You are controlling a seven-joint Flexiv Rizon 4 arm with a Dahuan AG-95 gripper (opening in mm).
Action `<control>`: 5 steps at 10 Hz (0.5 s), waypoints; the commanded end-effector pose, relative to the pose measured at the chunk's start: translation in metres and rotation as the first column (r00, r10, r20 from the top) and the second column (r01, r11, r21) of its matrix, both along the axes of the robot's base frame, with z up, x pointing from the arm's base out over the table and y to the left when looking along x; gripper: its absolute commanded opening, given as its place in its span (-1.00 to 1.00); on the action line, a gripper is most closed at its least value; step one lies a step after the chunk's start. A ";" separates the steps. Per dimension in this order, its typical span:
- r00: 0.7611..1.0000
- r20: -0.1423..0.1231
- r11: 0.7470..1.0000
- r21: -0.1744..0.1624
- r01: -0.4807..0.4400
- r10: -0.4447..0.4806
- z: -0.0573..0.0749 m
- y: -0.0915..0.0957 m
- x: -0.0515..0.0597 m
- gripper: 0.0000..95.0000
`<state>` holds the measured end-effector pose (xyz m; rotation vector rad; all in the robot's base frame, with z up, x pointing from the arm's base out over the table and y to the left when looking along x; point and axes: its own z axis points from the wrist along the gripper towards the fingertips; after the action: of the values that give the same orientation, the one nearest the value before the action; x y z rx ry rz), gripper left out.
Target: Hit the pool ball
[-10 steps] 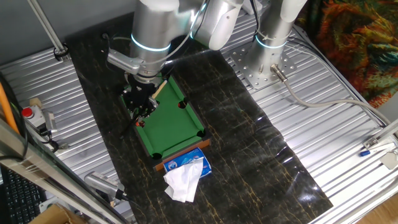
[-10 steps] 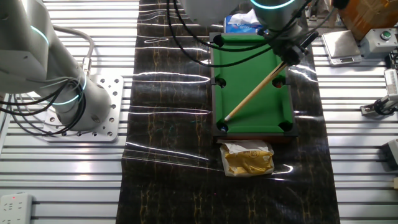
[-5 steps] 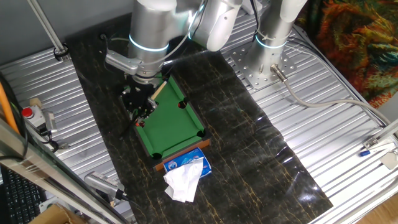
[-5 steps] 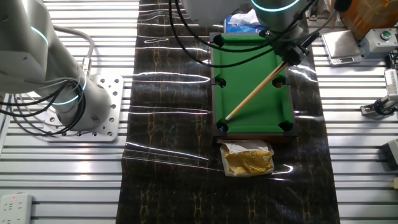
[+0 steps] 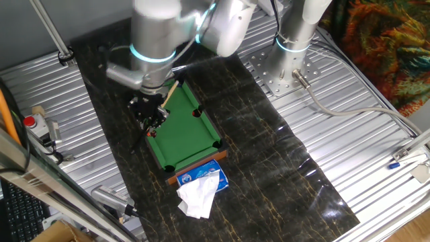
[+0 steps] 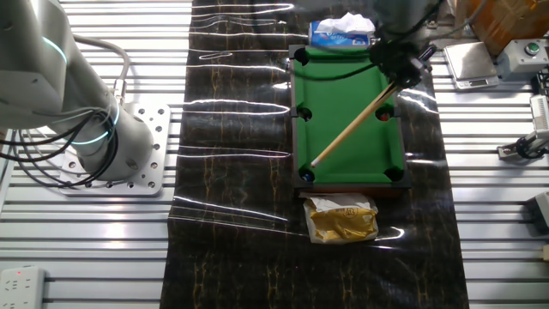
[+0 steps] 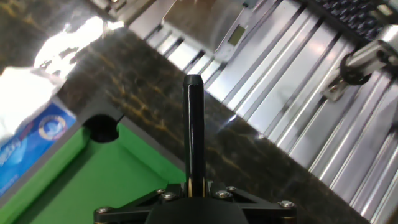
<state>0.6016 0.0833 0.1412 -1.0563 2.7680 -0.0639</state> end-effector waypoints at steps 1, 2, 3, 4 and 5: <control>0.991 -0.096 0.994 -0.046 0.094 -0.098 -0.009 0.001 0.001 -1.00; 0.987 -0.098 0.992 -0.043 0.123 -0.126 -0.015 0.002 0.002 -1.00; 0.987 -0.097 0.991 -0.043 0.128 -0.132 -0.017 0.002 0.002 -1.00; 0.985 -0.100 0.990 -0.042 0.137 -0.140 -0.022 0.002 0.002 -1.00; 0.985 -0.100 0.989 -0.043 0.139 -0.142 -0.024 0.002 0.002 -1.00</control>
<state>0.6043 0.0861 0.1189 -0.9209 2.9912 -0.0878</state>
